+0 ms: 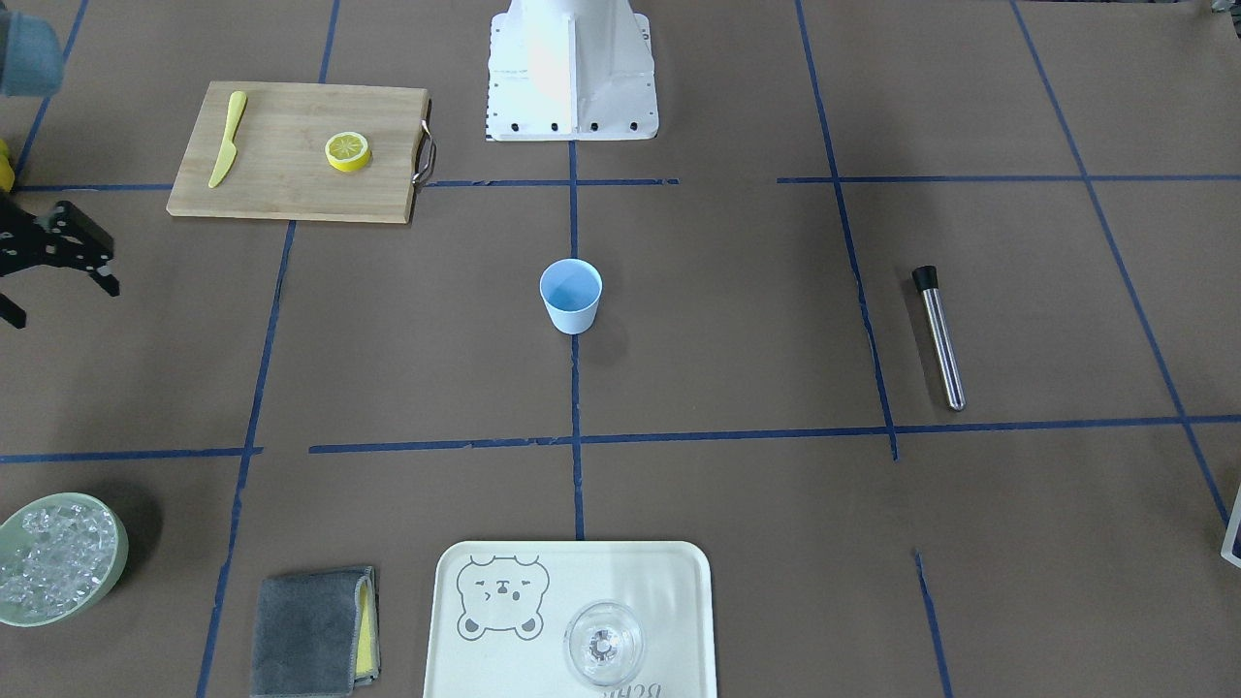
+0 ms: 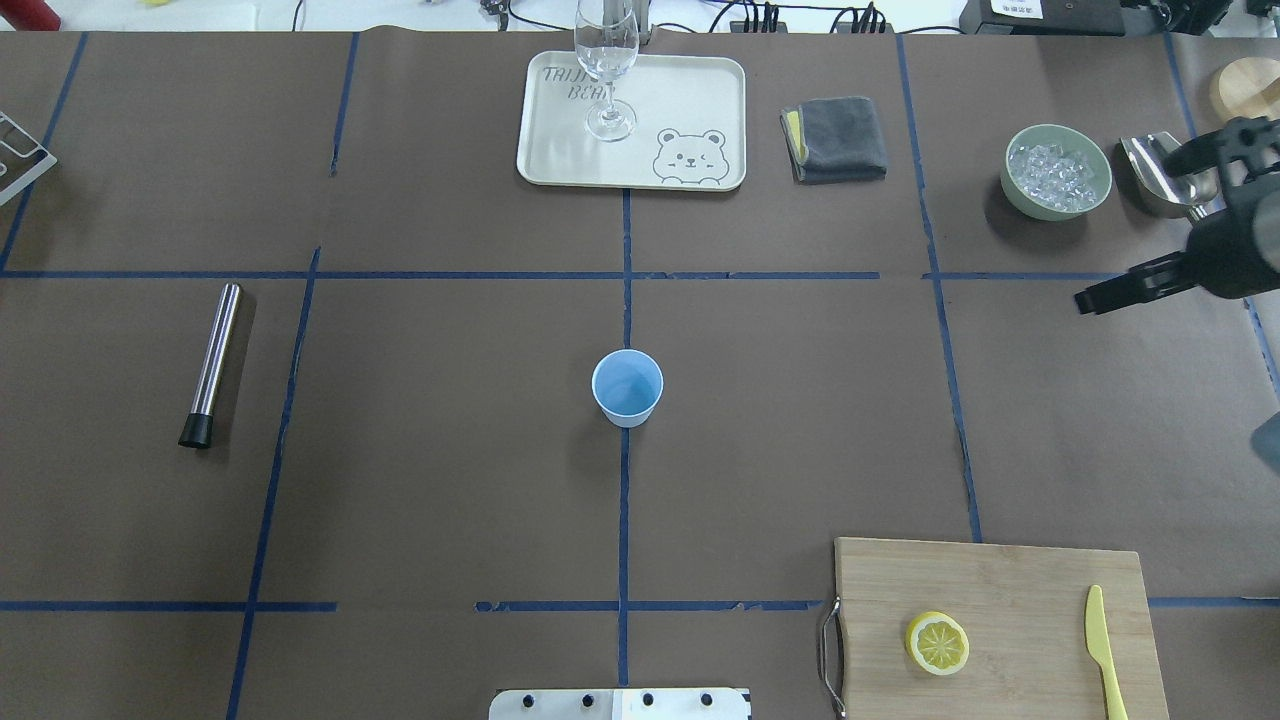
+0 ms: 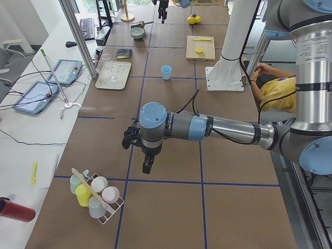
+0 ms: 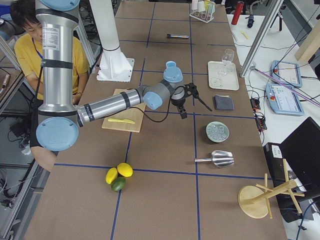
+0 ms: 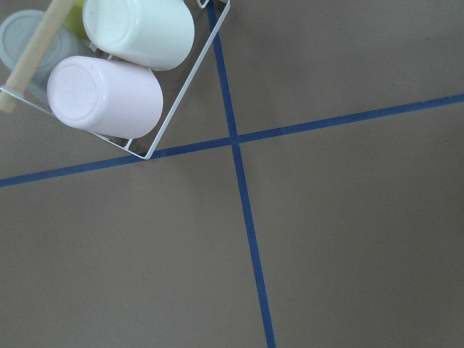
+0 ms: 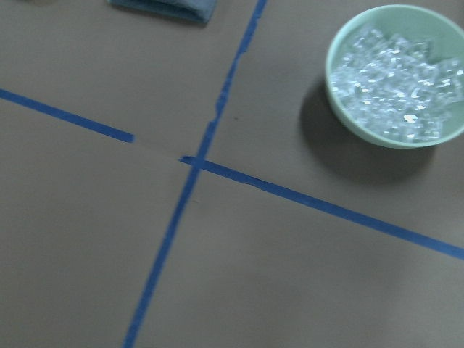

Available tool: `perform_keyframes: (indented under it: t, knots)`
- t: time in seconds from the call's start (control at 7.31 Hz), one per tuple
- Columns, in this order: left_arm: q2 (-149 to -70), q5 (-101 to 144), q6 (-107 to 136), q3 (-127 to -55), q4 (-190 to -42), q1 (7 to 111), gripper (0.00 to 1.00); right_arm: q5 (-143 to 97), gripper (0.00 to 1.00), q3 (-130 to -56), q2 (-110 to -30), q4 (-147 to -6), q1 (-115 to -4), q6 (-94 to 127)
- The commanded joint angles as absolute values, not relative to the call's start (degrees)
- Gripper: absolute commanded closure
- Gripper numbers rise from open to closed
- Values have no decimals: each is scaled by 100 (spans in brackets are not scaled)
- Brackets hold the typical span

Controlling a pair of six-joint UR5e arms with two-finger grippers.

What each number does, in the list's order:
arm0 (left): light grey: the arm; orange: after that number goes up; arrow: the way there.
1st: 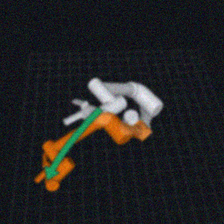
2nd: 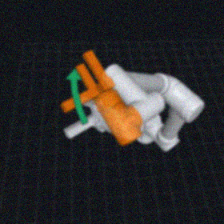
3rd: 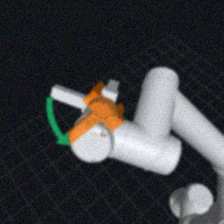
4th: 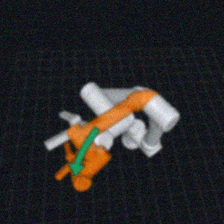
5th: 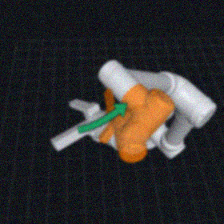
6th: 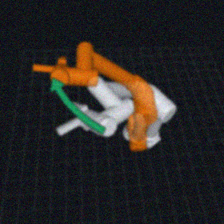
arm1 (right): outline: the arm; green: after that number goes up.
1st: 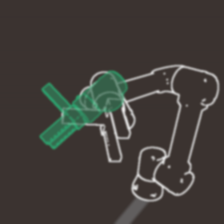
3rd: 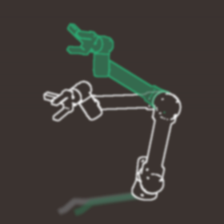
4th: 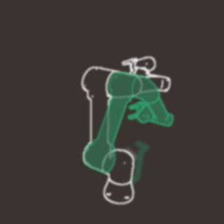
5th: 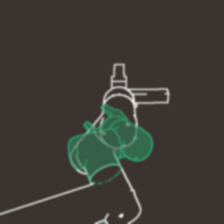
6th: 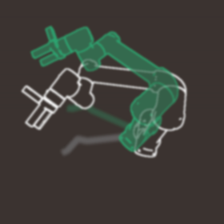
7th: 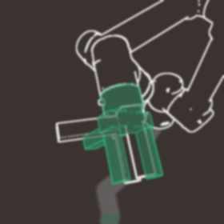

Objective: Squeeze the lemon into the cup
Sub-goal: 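Move the right gripper toward the lemon slice on the wooden cutting board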

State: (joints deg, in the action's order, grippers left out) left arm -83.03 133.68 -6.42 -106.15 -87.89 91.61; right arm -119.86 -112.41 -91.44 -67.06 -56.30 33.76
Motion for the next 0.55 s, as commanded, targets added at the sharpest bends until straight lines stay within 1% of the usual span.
perform_keyframes:
  t: [0.0, 0.14, 0.27, 0.41]
  knots:
    - [-8297, 13368, -642, -10617, -8789, 9158, 0, -10840, 0, -11793, -9044, -6741, -4119, 5057]
    - [-8297, 13368, -642, -10626, -8789, 9167, 0, -10733, 0, -12160, -9053, -7150, -3617, 5802]
    - [-8297, 13368, -642, -10626, -8789, 9167, 0, -10305, 0, -12695, -9053, -8059, -2977, 6297]
    - [-8297, 13368, -642, -10635, -8798, 9167, 0, -9814, 0, -12944, -9096, -8355, -2309, 6806]
